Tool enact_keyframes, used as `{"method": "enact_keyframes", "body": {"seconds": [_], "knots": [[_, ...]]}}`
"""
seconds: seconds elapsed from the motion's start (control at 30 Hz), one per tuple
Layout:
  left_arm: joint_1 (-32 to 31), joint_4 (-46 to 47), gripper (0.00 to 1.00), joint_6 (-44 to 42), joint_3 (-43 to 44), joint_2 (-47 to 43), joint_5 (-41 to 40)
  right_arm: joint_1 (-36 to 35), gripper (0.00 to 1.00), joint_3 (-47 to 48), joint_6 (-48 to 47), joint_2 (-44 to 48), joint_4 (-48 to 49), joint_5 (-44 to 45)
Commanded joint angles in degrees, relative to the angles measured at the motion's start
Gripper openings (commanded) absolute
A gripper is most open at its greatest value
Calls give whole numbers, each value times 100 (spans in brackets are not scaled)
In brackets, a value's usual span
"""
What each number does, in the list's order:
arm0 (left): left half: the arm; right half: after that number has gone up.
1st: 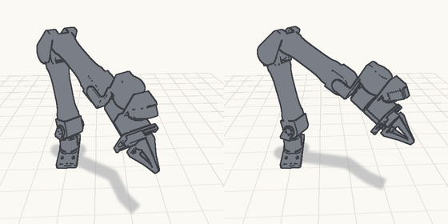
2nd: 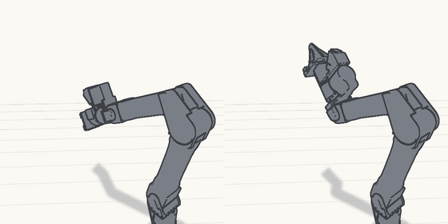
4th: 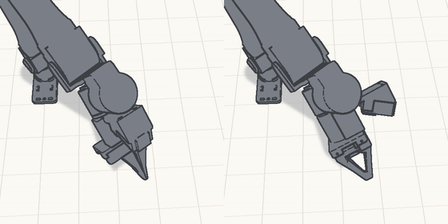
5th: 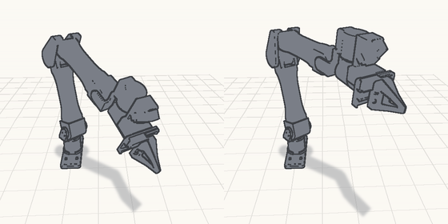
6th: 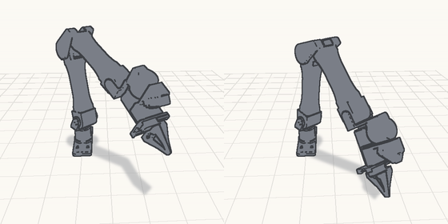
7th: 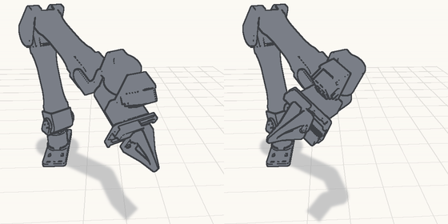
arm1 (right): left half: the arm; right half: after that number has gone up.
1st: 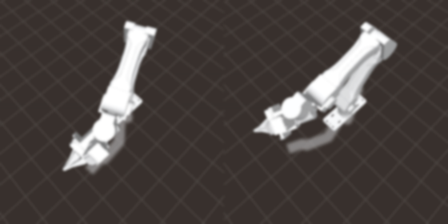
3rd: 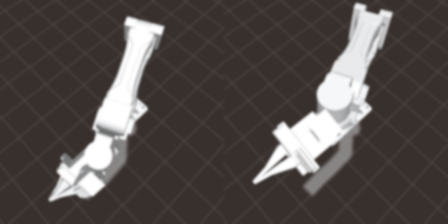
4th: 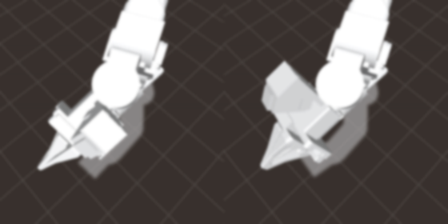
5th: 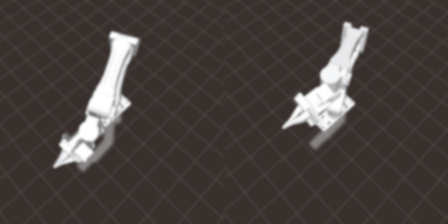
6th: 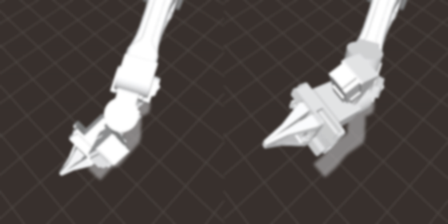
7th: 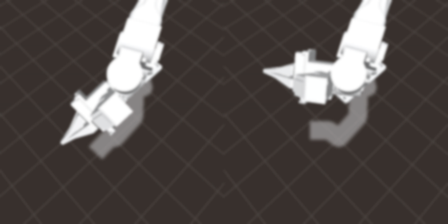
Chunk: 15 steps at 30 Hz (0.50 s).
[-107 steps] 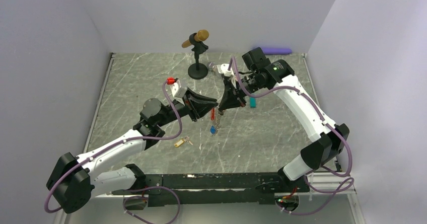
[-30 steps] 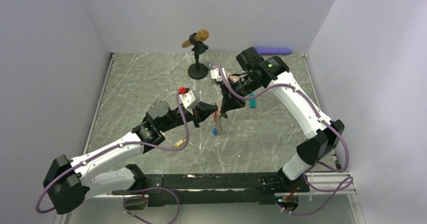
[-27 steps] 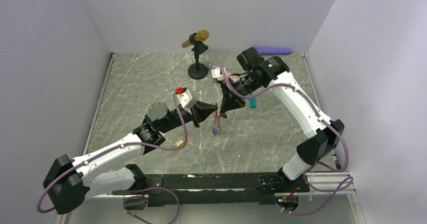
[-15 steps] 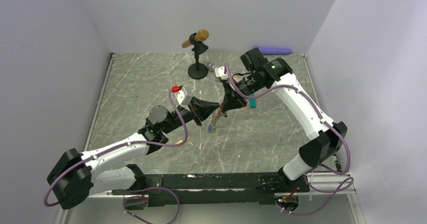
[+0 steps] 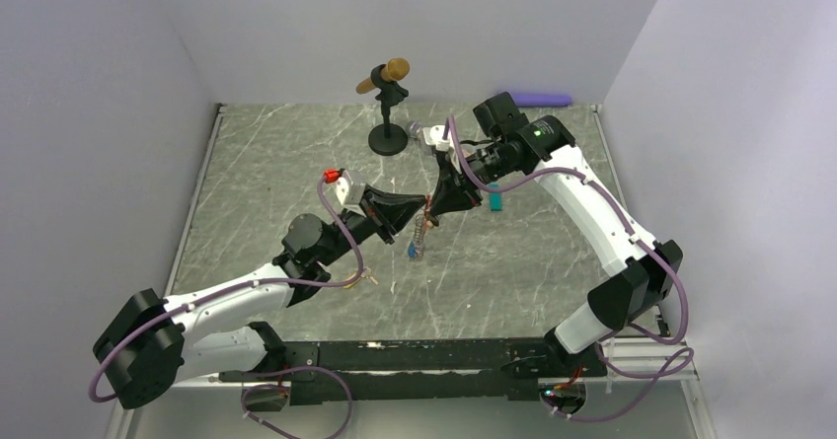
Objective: Put the keys on the keyring
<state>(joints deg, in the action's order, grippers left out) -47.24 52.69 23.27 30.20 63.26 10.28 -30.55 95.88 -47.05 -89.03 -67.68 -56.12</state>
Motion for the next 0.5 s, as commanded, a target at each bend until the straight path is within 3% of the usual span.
{"method": "enact_keyframes", "body": {"seconds": [0.0,0.47], "knots": [[-72,525,0,-143,147,-34,-349,-30,18,1,121,116,-2,-460],[-269,-259,0,-796,288,-205,-766,118,21,100,258,75,34,-764]]}}
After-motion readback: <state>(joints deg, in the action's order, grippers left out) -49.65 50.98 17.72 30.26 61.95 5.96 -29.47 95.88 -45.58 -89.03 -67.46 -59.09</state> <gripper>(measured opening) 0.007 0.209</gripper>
